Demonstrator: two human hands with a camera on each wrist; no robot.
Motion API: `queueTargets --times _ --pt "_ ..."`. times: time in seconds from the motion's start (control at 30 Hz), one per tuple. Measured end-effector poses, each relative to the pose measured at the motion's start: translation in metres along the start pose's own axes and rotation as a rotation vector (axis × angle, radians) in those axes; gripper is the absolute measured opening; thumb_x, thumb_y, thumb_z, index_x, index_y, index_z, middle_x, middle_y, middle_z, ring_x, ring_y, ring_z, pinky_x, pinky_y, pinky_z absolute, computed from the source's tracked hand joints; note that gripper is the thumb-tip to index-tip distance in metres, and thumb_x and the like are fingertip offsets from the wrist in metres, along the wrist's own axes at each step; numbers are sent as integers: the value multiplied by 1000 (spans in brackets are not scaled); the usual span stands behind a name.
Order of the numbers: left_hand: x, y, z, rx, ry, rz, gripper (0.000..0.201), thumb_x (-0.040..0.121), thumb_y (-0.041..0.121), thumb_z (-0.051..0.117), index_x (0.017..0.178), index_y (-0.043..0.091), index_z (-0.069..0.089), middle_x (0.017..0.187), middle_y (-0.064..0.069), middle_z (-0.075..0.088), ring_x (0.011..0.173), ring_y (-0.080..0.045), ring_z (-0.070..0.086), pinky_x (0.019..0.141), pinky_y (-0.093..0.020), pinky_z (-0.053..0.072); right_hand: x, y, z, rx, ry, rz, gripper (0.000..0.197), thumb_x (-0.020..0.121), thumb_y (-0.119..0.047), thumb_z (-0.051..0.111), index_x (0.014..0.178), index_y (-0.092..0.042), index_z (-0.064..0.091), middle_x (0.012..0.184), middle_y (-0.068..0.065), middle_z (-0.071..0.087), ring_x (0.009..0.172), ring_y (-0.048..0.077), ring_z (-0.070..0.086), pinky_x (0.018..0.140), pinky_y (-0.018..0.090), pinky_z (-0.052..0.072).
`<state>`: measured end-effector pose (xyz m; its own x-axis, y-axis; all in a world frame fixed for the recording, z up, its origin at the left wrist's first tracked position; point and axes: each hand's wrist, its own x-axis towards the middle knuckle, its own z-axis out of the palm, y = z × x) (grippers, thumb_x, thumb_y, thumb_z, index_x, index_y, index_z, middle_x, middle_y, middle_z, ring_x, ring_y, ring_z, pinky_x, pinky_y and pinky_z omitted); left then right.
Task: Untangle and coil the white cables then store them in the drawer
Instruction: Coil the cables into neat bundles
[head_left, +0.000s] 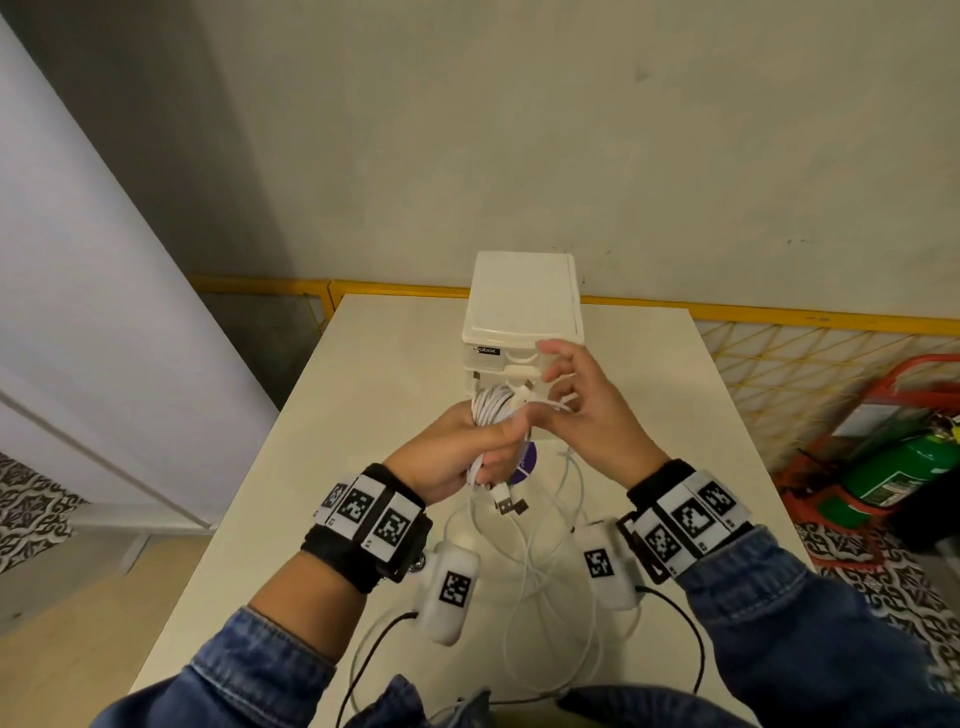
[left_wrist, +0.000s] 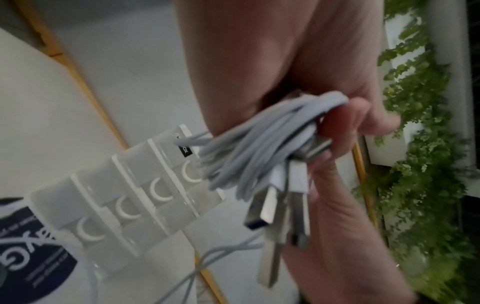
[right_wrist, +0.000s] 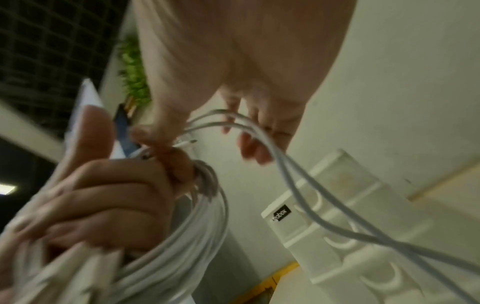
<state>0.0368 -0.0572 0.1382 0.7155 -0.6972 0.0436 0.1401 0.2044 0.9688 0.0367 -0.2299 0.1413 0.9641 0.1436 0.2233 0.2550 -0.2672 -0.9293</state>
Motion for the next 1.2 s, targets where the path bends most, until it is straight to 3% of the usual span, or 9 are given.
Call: queueTargets --times 0.13,0.23,0.3,0.47,0.67,0.97,1.03,1.1,1.2 --pt "0 -1 4 -155 -24 -100 19 76 36 74 75 20 63 43 5 39 34 -6 35 41 -21 26 -6 10 6 219 -244 115 47 85 -31 49 131 -23 43 120 -8 56 107 -7 55 88 10 42" --pt "0 -2 6 -200 -46 -171 28 76 34 73 70 12 56 42 2 46 32 -9 42 38 -19 33 -8 10 15 285 -237 80 19 93 -23 50 106 -23 63 104 -8 67 99 1 62 86 15 46" --pt "-1 -3 7 -199 -80 -188 33 72 37 75 57 16 55 43 0 52 35 -11 49 43 -19 40 -8 11 21 313 -172 47 14 83 -30 57 92 -24 66 89 -10 70 90 7 64 81 20 47" --pt "-1 -1 13 -325 -131 -197 34 67 28 77 44 18 54 61 -5 65 54 -14 64 59 -24 52 -6 12 30 384 -38 -53 34 71 -42 66 86 -11 63 77 -10 72 76 5 65 71 19 51" --pt "-4 2 19 -440 -181 -182 28 82 36 65 61 18 61 41 8 53 32 -4 48 42 -18 41 -3 14 32 358 1 -47 21 65 -52 68 73 -33 71 73 -11 71 74 5 63 78 29 50" --pt "-4 4 13 -441 -166 -66 31 85 38 62 65 15 61 44 6 57 37 -7 53 45 -20 45 -9 27 29 256 4 45 62 65 -78 53 77 -20 72 70 -3 69 70 12 63 68 24 49" --pt "-3 13 6 -609 -181 15 32 91 33 54 71 10 60 48 3 60 42 -10 57 48 -22 46 -15 42 27 237 2 96 60 75 -68 54 71 -9 66 60 14 59 58 23 54 66 35 47" --pt "-4 29 -4 -811 -209 123 36 96 31 46 76 5 60 50 -1 59 45 -15 57 53 -26 45 -26 59 26 173 -27 139 38 89 -42 54 59 -19 60 50 11 52 52 20 48 73 37 46" --pt "-5 50 -14 -932 -195 265 41 94 37 45 78 2 58 49 0 43 45 -14 41 58 -29 41 -39 76 25 127 -22 222 36 92 -23 53 57 -21 54 48 0 50 52 17 46 63 27 41"
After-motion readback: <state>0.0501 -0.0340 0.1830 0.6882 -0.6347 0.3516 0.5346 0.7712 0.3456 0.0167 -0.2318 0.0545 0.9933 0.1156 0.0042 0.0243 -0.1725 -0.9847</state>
